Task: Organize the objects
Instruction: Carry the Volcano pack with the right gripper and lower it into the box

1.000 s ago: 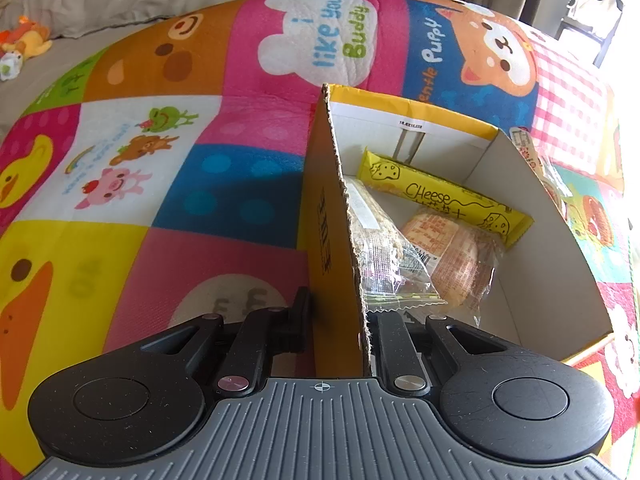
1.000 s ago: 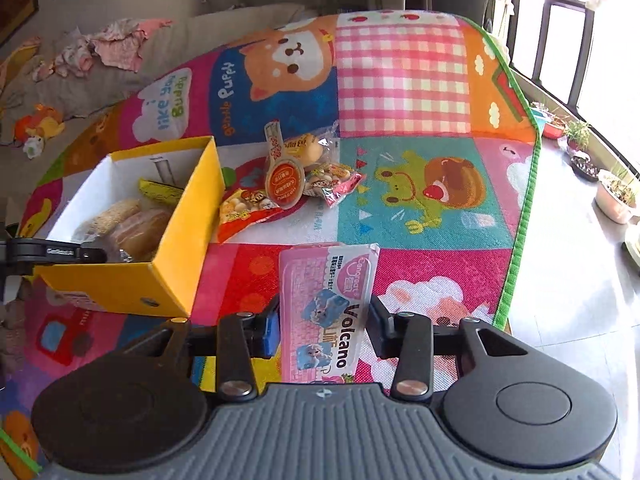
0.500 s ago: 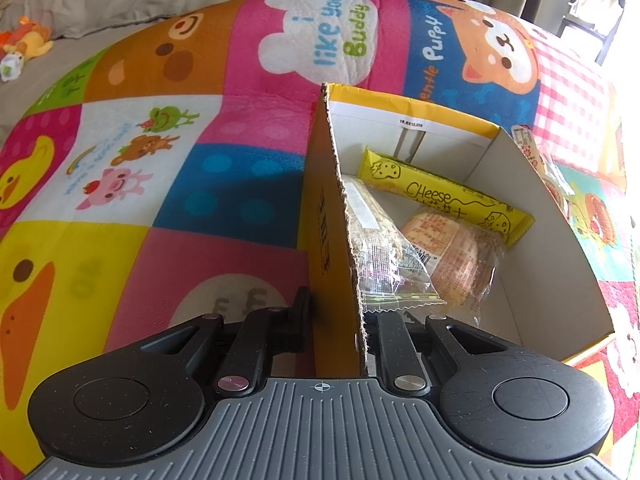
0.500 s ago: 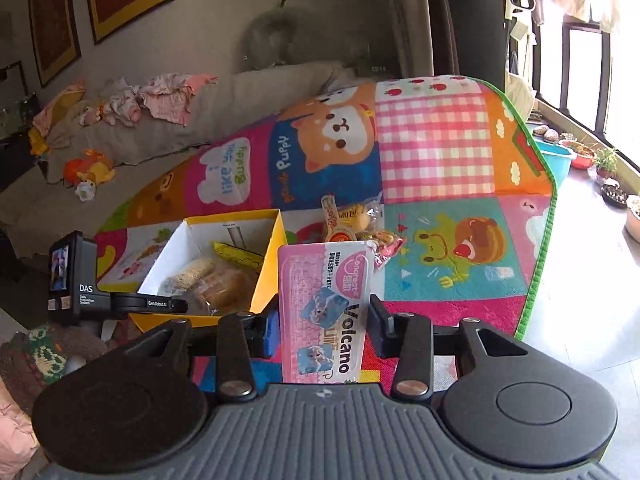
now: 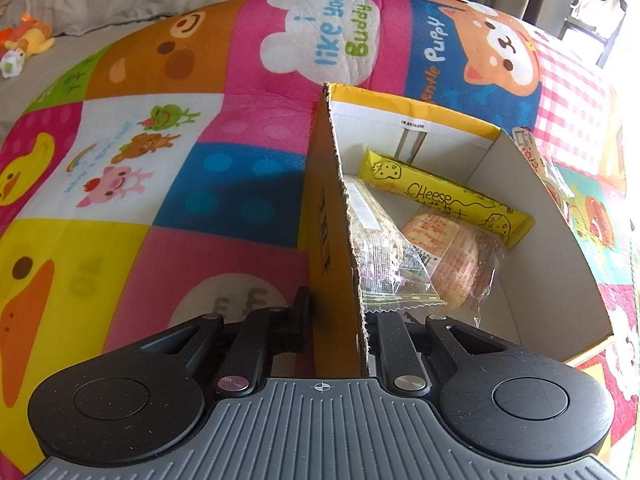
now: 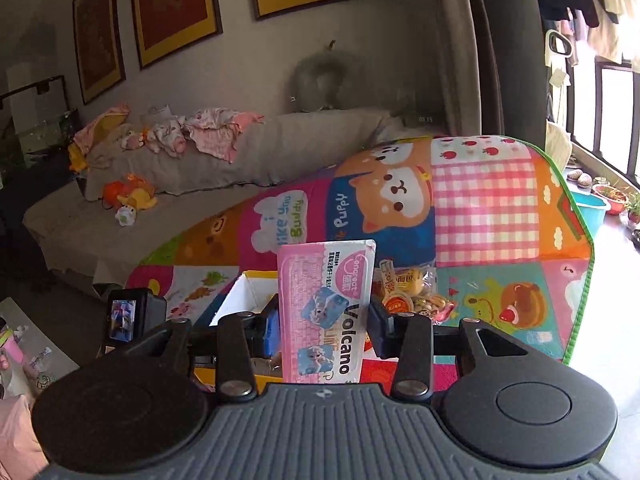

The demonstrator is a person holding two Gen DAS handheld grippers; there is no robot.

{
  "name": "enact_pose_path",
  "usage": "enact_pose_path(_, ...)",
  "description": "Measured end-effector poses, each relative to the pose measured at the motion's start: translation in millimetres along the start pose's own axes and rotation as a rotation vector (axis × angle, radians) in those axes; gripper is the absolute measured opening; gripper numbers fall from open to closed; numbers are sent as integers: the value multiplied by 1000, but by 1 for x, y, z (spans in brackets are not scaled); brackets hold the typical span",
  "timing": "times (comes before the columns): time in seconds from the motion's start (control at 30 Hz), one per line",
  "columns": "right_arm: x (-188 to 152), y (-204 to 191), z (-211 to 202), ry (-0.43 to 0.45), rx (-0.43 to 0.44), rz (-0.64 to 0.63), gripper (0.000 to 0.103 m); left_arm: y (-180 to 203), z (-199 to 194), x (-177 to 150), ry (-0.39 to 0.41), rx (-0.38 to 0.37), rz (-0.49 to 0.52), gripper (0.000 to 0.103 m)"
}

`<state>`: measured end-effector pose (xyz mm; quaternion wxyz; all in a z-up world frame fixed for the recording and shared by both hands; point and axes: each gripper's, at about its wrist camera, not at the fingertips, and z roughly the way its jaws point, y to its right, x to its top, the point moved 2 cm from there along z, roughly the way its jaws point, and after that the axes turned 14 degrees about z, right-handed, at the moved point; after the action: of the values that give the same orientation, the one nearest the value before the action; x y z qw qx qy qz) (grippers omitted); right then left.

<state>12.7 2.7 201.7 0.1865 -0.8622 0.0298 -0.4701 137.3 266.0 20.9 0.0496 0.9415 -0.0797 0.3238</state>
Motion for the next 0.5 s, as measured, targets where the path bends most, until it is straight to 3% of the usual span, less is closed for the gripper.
enact_pose_path(0.23, 10, -17, 11, 23, 25, -26, 42, 0, 0, 0, 0, -1, 0, 16)
enact_pose_path(0.5, 15, -20, 59, -29, 22, 8, 42, -2, 0, 0, 4, -7, 0, 16)
